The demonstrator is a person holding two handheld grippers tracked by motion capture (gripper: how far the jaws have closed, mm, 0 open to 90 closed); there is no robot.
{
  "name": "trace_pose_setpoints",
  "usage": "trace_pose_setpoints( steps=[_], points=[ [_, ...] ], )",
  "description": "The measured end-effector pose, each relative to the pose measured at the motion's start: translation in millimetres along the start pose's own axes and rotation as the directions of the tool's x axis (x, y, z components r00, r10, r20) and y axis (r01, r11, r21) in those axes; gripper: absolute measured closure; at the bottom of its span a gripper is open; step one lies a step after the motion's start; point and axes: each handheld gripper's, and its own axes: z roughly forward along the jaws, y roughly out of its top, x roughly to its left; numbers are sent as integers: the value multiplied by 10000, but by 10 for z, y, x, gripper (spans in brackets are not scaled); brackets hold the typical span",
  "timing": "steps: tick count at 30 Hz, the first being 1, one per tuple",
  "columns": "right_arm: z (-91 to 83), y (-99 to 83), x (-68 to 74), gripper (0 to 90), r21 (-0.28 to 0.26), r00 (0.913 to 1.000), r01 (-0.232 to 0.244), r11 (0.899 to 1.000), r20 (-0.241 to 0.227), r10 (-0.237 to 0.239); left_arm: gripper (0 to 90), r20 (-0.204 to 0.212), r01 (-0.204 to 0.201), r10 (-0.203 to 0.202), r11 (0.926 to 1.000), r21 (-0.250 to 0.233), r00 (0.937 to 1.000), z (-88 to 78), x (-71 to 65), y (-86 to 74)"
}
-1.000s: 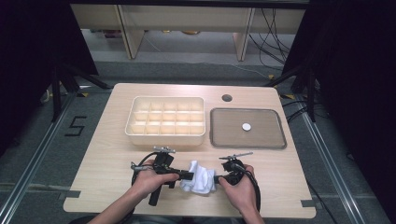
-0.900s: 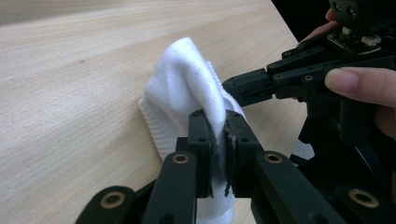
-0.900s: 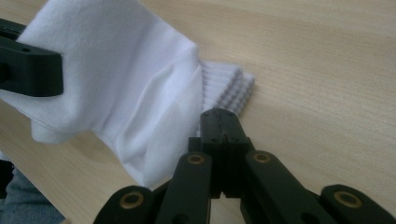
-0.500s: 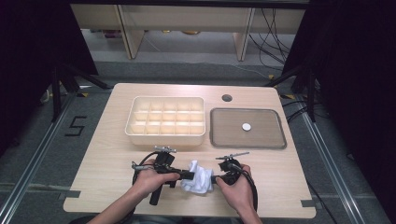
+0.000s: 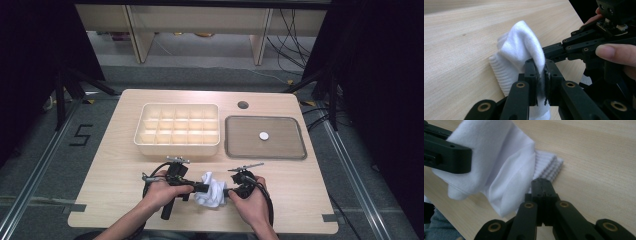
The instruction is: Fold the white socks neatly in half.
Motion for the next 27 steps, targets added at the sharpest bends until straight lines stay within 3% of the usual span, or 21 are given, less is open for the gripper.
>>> trace_pose_setpoints(
  steps=[4, 8, 9, 13, 27],
  points=[
    [16, -1, 11, 900, -57, 9997, 140, 9999, 186, -139, 815, -32, -45, 45, 10000, -77, 10000, 7, -6, 3],
    [16, 0, 32, 900, 46, 10000, 26, 10000, 44, -26, 814, -113, -142, 142, 9999, 50, 9998, -2, -7, 14],
    [37, -3, 24, 900, -43, 9995, 283, 9996, 144, -283, 814, -126, -162, 162, 9999, 45, 9998, 0, -4, 15],
    [38, 7, 46, 900, 106, 10000, 44, 9999, 27, -44, 813, -184, -161, 162, 9998, 104, 9997, -3, -4, 19],
    [67, 21, 100, 900, 38, 9999, 157, 9999, -24, -157, 810, -180, -99, 101, 9998, 143, 9998, 0, -21, 27]
  ],
)
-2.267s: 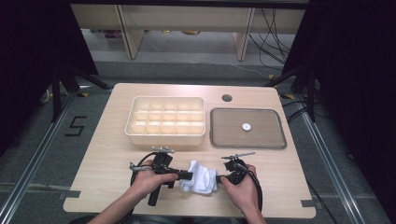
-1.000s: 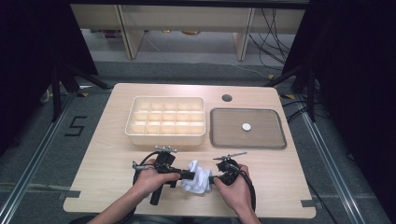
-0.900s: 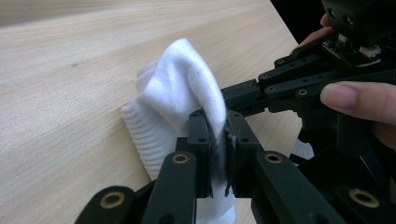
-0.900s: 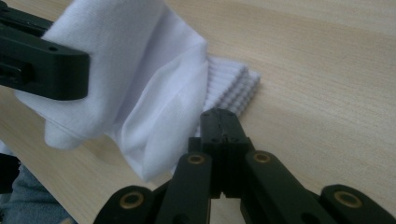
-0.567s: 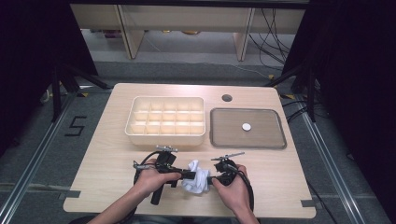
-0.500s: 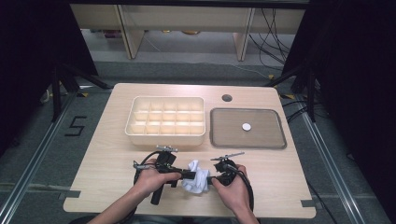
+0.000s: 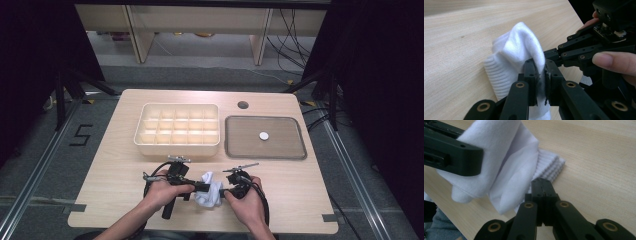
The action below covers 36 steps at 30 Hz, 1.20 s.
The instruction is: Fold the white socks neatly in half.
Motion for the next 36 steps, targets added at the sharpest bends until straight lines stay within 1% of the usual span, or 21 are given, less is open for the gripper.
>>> trace_pose_setpoints(
  steps=[1, 3, 6, 7, 10, 11, 14, 15, 18, 20, 21, 22, 23, 24, 29, 30, 31, 32, 33, 35, 36],
  points=[
    [4, -2, 2, 900, -8, 10000, 22, 10000, -10, -22, 809, -156, 6, -5, 10000, 73, 9999, -4, -9, 4],
    [16, -7, -4, 900, -34, 9998, 175, 9998, 36, -175, 808, 4, 45, -45, 10000, -52, 10000, 10, -4, -1],
    [10, -14, 58, 900, 217, 9986, -515, 9984, -61, 516, 807, 2, 75, -75, 9999, -82, 10000, 17, -6, 0],
    [24, -9, 22, 900, 100, 10000, -46, 9999, 48, 46, 807, 2, 72, -72, 9999, -92, 10000, 20, -6, 0],
    [37, -6, 25, 900, 141, 10000, 35, 9999, -42, -35, 807, -18, 75, -76, 9999, -97, 10000, 23, -4, 1],
    [42, -3, 53, 900, 191, 9998, -203, 9996, -3, 203, 806, -36, 147, -148, 9998, -100, 9999, 23, -8, 0],
    [65, -2, 32, 900, 126, 9990, 425, 9990, 117, -426, 806, -88, 109, -110, 9999, -101, 9999, 21, -9, 3],
    [57, 8, 76, 900, 207, 9999, -86, 9997, -79, 88, 804, -89, 5, -6, 9999, -101, 10000, 22, -2, 5],
    [72, 16, 81, 900, 192, 10000, 71, 9998, -58, -69, 801, -54, 157, -159, 9996, -237, 9999, 38, -6, -5],
    [98, 8, 68, 900, 124, 9987, 507, 9986, 10, -508, 798, -142, -53, 53, 10000, -23, 9999, 36, 3, -2],
    [98, 8, 68, 900, 124, 9987, 507, 9986, 10, -508, 797, -142, -53, 53, 10000, -23, 9999, 36, 3, -2],
    [92, 13, 82, 900, 118, 9995, 319, 9994, -51, -318, 797, -167, 78, -80, 9999, -106, 9998, 52, -7, -11],
    [95, 17, 108, 900, 178, 9999, 45, 9998, -159, -42, 796, -327, -60, 63, 9999, 89, 9994, 61, -9, -16],
    [101, 19, 109, 900, 131, 9992, 204, 9997, -354, -199, 795, -332, -78, 82, 9999, 122, 9994, 67, -10, -21],
    [61, 31, 75, 870, 102, 9988, -110, 9999, -467, 115, 796, -366, -185, 188, 9998, 90, 9992, 101, -13, -39],
    [-6, 63, 40, 850, -254, 9976, -366, 9990, -599, 350, 797, -362, -185, 190, 9997, 126, 9992, 109, -20, -44],
    [-6, 63, 40, 850, -254, 9976, -366, 9990, -599, 350, 797, -362, -185, 190, 9997, 126, 9992, 109, -20, -44],
    [-89, 118, -2, 825, -749, 9971, -450, 9962, -654, 402, 797, -440, -343, 349, 9993, 149, 9984, 115, -19, -41],
    [-131, 137, 22, 816, -742, 9945, -831, 9938, -702, 779, 796, -513, -406, 418, 9989, 242, 9978, 112, -24, -36],
    [-169, 178, -4, 799, -917, 9968, -642, 9937, -531, 595, 796, -536, -431, 444, 9987, 260, 9976, 115, -27, -34],
    [-195, 240, 10, 762, -977, 9949, -768, 9922, -730, 698, 794, -582, -464, 480, 9985, 294, 9972, 116, -31, -33]
  ],
)
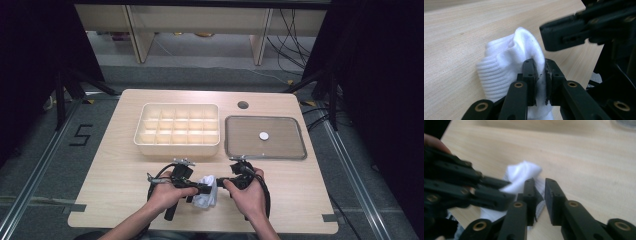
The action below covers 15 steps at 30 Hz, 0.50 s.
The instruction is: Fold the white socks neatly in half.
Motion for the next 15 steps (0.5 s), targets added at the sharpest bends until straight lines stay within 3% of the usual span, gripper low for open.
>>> trace_pose_setpoints(
  steps=[4, 6, 7, 9, 13, 15],
  points=[
    [55, 101, 19, 718, -89, 9985, 13, 10000, -538, -17, 792, 129, -28, 31, 9998, -182, 9999, 21, 1, -12],
    [90, 130, 36, 698, -2, 9978, -235, 9997, -623, 235, 791, -20, -63, 63, 9999, -105, 10000, 20, -9, -13],
    [104, 139, 20, 695, 0, 9976, -136, 9999, -682, 136, 791, -90, -88, 88, 10000, 9, 9999, 15, -15, -6],
    [139, 148, 21, 692, 71, 9983, -247, 9997, -532, 250, 790, -98, -158, 159, 9999, 34, 9998, 13, -12, -4],
    [187, 146, -1, 734, 269, 9982, -320, 9991, -496, 334, 783, -142, -227, 228, 9997, 43, 9996, 17, -11, -3],
    [206, 138, -18, 809, 442, 9960, -380, 9983, -798, 414, 777, -92, -190, 189, 9998, -55, 9998, 39, -16, -12]
  ],
)
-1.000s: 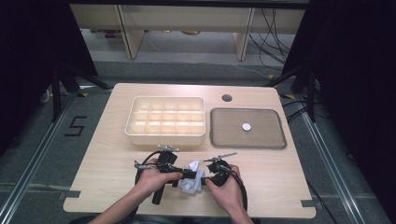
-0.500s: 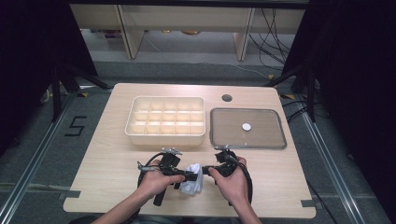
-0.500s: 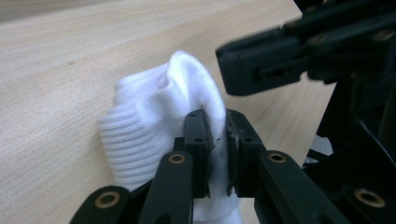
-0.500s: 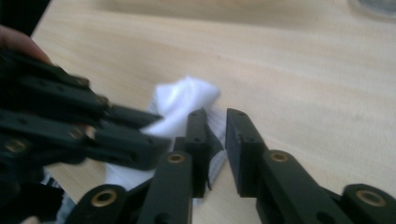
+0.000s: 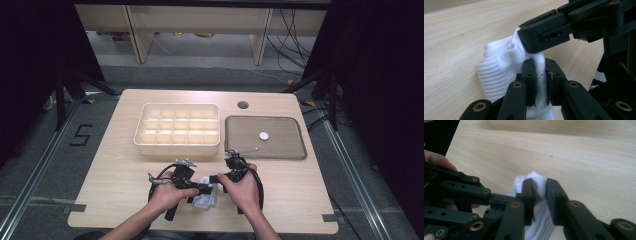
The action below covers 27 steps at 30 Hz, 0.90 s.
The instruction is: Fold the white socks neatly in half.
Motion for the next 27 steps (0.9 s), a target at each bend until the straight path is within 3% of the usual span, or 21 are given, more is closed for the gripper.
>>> trace_pose_setpoints(
  steps=[4, 5, 6, 10, 13, 14, 15, 18, 20, 21, 23, 24, 26, 27],
  points=[
    [16, -3, -39, 842, 80, 10000, 56, 10000, 54, -56, 737, 23, -19, 19, 10000, -40, 10000, -18, -26, 11],
    [17, -6, -42, 843, 54, 10000, -33, 10000, 58, 32, 709, 277, -8, 16, 9995, -315, 9996, -25, -35, 10],
    [17, -6, -42, 843, 54, 10000, -33, 10000, 58, 32, 690, 277, -8, 16, 9995, -315, 9996, -25, -35, 10],
    [26, -12, -69, 844, -56, 9997, -159, 9999, 192, 160, 659, 492, -785, 821, 9943, -720, 9954, -200, -225, 3],
    [38, -16, -77, 844, -23, 9993, -362, 9993, 122, 362, 694, 381, -1088, 1117, 9914, -722, 9930, -219, -284, -33],
    [31, -19, -60, 844, 93, 9981, -593, 9982, 143, 592, 714, 446, -1176, 1197, 9920, -469, 9918, -170, -288, -78],
    [39, -22, -71, 844, 24, 9989, -460, 9989, 41, 460, 729, 540, -1171, 1186, 9926, -308, 9915, -134, -266, -94],
    [27, -23, -61, 844, 222, 9980, -626, 9978, 86, 624, 777, 408, -1080, 1090, 9938, -263, 9932, -77, -253, -126],
    [49, -26, -102, 844, 32, 9996, -215, 9998, 184, 214, 803, 398, -1104, 1104, 9939, -24, 9931, -46, -254, -139],
    [51, -27, -98, 843, 43, 9994, -285, 9996, 222, 284, 822, 588, -1247, 1246, 9922, -16, 9905, -6, -250, -152],
    [51, -30, -76, 843, 241, 9978, -581, 9980, 336, 573, 856, 470, -1299, 1293, 9915, 94, 9905, 15, -250, -169],
    [58, -31, -89, 843, 131, 9992, -312, 9994, 266, 309, 869, 423, -1381, 1372, 9902, 186, 9896, 23, -243, -176],
    [52, -36, -72, 842, 223, 9986, -454, 9987, 296, 447, 879, 291, -1232, 1231, 9924, 16, 9920, 44, -255, -195],
    [71, -43, -94, 842, 12, 9988, -103, 9999, 470, 103, 884, 394, -1467, 1452, 9884, 393, 9886, 48, -230, -204]
  ],
)
